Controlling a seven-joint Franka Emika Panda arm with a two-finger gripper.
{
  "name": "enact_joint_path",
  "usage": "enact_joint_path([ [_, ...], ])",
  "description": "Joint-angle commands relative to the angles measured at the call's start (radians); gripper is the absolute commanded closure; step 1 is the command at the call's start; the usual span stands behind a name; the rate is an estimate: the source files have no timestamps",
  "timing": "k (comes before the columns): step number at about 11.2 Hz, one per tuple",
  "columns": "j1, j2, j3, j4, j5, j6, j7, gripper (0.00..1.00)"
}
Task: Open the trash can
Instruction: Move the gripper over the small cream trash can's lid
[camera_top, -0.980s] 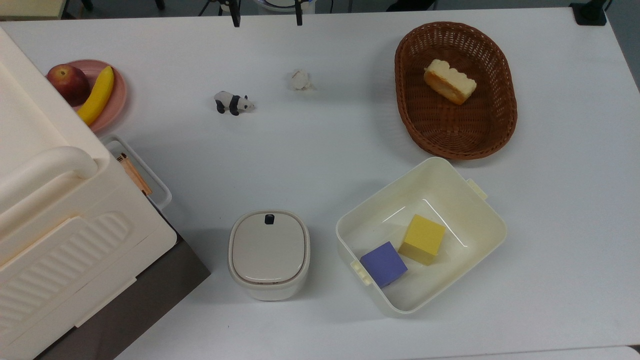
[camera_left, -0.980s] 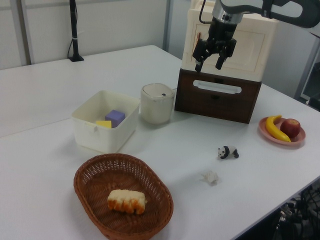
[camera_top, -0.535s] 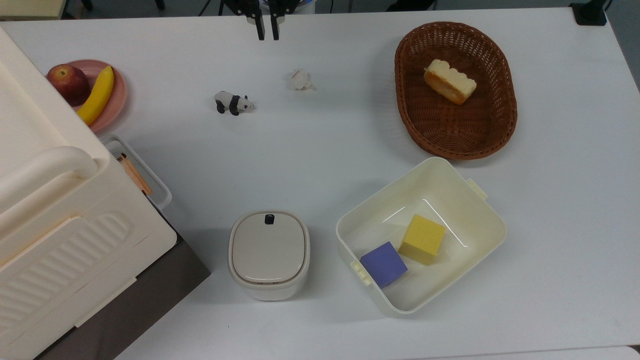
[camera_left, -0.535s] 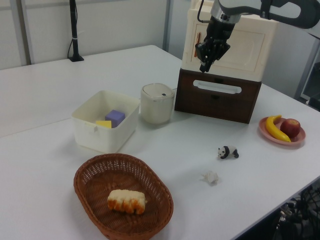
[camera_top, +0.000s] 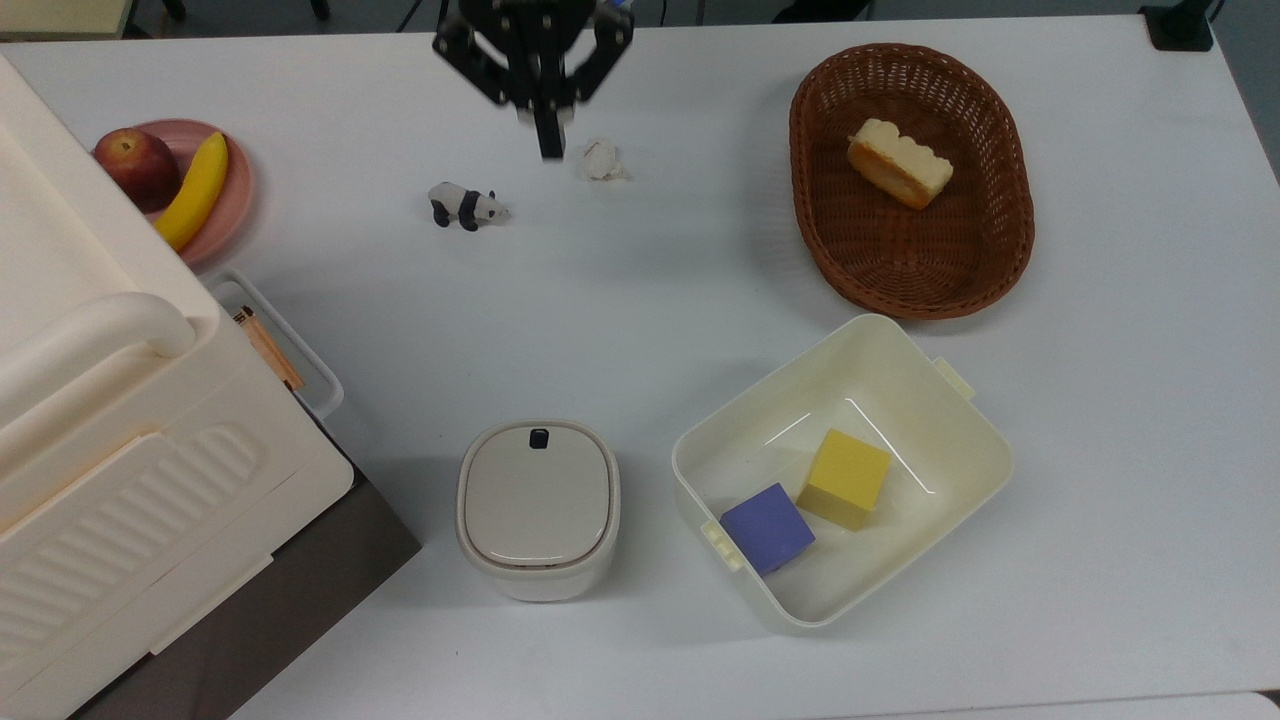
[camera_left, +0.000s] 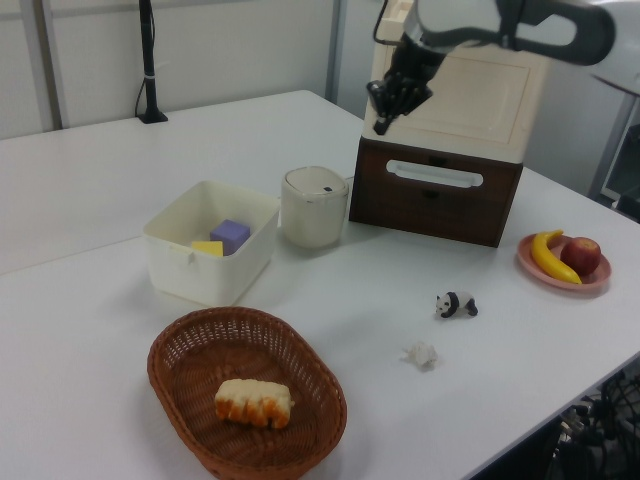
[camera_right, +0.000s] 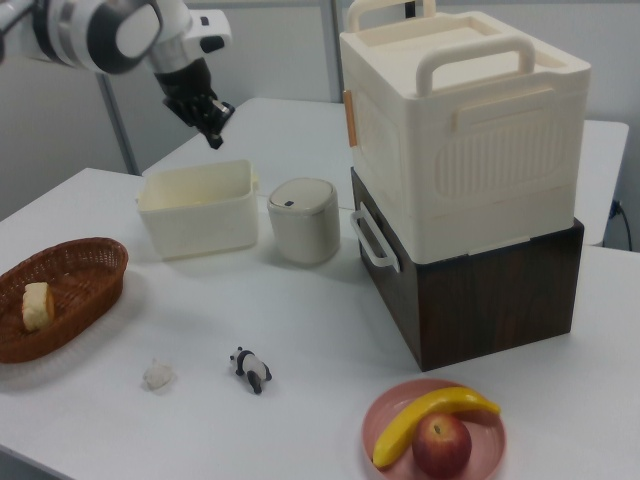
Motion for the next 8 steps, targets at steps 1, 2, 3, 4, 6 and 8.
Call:
enact_joint_path([
  [1, 0.009, 0.137, -0.002, 0.074, 0.011, 0.135, 0.029, 1.0],
  [2, 0.007, 0.179, -0.003, 0.122, 0.007, 0.135, 0.029, 1.0],
  [3, 0.004, 0.201, -0.005, 0.142, -0.001, 0.138, 0.021, 1.0],
  [4, 0.0, 0.221, -0.006, 0.153, -0.022, 0.17, 0.021, 1.0],
  [6, 0.003, 0.271, -0.008, 0.162, -0.054, 0.239, 0.026, 1.0],
  [8, 0.004, 0.325, -0.008, 0.188, -0.062, 0.25, 0.026, 1.0],
])
